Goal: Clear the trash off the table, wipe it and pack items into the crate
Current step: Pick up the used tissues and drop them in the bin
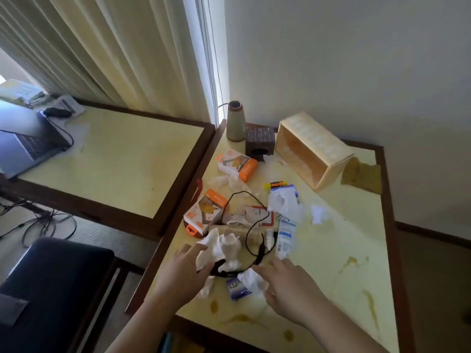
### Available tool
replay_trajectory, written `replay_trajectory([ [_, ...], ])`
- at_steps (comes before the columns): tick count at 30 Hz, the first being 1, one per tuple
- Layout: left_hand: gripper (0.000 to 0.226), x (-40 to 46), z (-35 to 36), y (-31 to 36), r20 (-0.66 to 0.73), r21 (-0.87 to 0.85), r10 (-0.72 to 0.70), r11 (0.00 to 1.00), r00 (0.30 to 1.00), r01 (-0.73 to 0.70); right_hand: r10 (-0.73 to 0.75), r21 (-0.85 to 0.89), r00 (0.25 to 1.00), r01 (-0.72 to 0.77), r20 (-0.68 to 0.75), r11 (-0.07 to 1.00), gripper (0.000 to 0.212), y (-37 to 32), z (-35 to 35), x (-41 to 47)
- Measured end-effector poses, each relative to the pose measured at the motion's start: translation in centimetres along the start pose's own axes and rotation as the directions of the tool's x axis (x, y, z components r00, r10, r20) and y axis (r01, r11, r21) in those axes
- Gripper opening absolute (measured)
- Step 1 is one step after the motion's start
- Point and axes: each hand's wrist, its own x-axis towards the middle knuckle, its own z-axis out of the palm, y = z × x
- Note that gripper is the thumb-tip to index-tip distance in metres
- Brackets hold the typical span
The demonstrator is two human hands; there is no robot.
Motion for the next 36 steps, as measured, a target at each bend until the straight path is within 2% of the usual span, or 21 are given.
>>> replay_trajectory([
  [4,0.056,1.3,0.9,-1.1,0.013,0.035,-0.008,0.999,1.000,0.007,-0.012,-0.059,0.996,0.017,0.086,0.998,0.055,-0.7,2.7,2.0],
  [10,0.063,3.7,3.1,-2.1,0.014,0.045,-0.049,0.998,0.999,0.048,0.013,-0.101,0.998,-0.006,0.068,0.995,0.050,-0.8,4.7,4.0],
  [13,0.054,4.8,4.5,-2.9,0.035,0.085,-0.078,0.994,0.996,0.075,0.034,-0.065,0.999,-0.032,0.038,0.997,0.043,-0.6,5.4,4.3],
  [18,0.028,6.8,7.0,-5.7,0.129,0.321,0.045,0.943,0.991,-0.084,0.077,0.003,0.996,-0.078,0.035,0.997,0.018,-0.4,5.8,4.0],
  [22,0.021,6.6,7.1,-6.4,-0.009,0.355,0.094,0.931,0.996,-0.085,0.115,0.118,0.993,-0.112,-0.024,0.987,0.029,-0.2,5.2,3.2],
  [23,0.020,6.1,6.6,-6.0,-0.055,0.323,0.100,0.943,0.993,-0.077,0.131,0.170,0.989,-0.119,-0.065,0.978,0.029,-0.3,4.9,2.9],
  [26,0.017,4.0,4.7,-3.6,-0.221,0.063,0.090,0.995,0.971,-0.078,0.208,0.361,0.954,-0.120,-0.215,0.925,0.023,-0.6,4.3,1.8],
  [30,0.009,-0.5,2.6,-1.0,-0.337,-0.246,0.026,0.962,0.941,-0.115,0.280,0.534,0.886,-0.044,-0.371,0.844,0.019,-1.5,3.9,0.1],
  [33,0.010,-4.3,2.2,-1.0,-0.394,-0.326,-0.014,0.937,0.919,-0.126,0.259,0.570,0.850,0.058,-0.459,0.819,0.021,-3.4,4.3,-0.7],
  [36,0.015,-8.3,2.5,-2.4,-0.436,-0.358,-0.051,0.926,0.898,-0.121,0.221,0.602,0.851,0.132,-0.476,0.788,0.021,-6.2,4.8,-0.9],
])
